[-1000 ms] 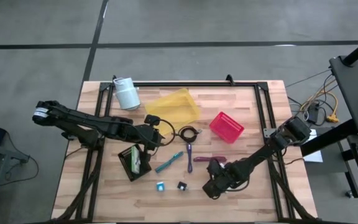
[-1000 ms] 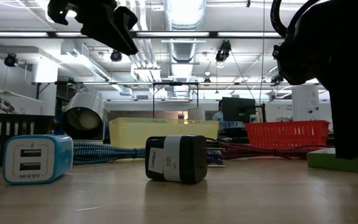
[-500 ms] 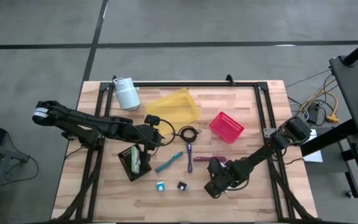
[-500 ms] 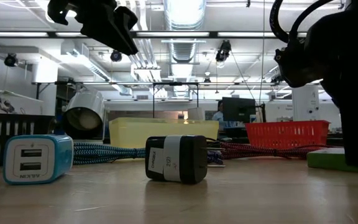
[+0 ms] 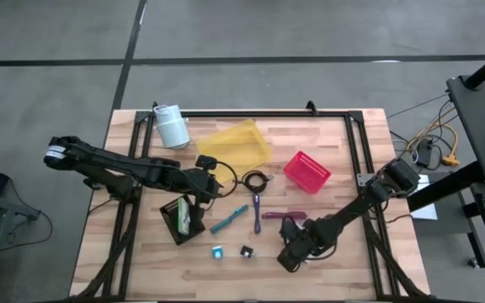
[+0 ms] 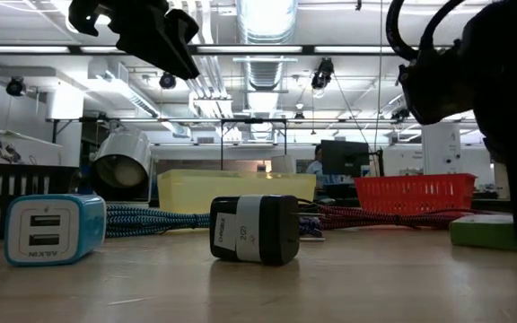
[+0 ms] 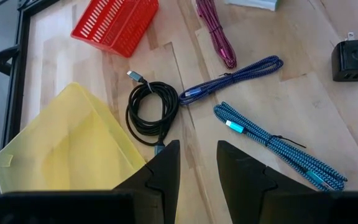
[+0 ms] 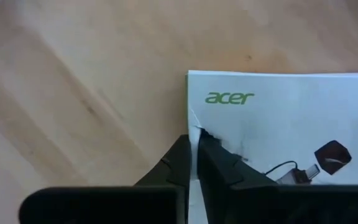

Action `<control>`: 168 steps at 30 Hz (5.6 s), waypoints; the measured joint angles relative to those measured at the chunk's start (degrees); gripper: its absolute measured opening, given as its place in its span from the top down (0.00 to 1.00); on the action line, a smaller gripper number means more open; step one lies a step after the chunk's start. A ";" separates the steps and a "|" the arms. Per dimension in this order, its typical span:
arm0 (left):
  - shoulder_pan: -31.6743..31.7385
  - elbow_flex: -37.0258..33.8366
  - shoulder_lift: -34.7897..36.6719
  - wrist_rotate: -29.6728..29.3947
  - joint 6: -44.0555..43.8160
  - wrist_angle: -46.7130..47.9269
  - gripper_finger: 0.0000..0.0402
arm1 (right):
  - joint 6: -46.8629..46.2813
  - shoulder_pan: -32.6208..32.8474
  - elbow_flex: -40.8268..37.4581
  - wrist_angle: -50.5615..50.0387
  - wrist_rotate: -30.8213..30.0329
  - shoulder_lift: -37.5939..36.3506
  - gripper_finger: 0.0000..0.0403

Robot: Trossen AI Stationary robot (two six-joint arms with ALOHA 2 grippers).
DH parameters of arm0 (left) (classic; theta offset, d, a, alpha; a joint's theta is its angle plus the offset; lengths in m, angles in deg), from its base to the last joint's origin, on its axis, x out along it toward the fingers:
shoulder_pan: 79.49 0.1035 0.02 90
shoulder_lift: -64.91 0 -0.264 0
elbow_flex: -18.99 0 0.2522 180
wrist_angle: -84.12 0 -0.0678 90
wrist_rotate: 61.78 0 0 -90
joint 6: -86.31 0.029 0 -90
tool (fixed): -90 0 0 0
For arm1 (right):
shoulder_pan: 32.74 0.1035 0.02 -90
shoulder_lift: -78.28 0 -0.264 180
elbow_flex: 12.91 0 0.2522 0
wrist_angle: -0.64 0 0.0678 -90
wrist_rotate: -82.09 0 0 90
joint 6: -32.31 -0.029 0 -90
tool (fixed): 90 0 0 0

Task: Pick and place items into bin
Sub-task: Put the card reader box into the black bin

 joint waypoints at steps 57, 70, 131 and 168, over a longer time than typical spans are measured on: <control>-0.02 -0.07 0.79 28.50 9.22 -12.30 0.78 | 89.76 7.40 -2.75 76.47 -37.93 -3.49 0.98; 0.00 -0.13 -0.09 37.53 19.72 -15.62 0.78 | 111.19 4.33 -11.00 86.06 -14.71 -3.67 0.98; 0.83 1.63 -7.37 33.59 19.85 -29.77 0.63 | 113.32 -12.72 -16.27 82.90 9.13 -10.16 0.98; 0.45 2.58 -0.21 20.62 19.53 -5.52 0.94 | 101.85 -13.66 -15.62 43.85 1.06 -27.15 0.67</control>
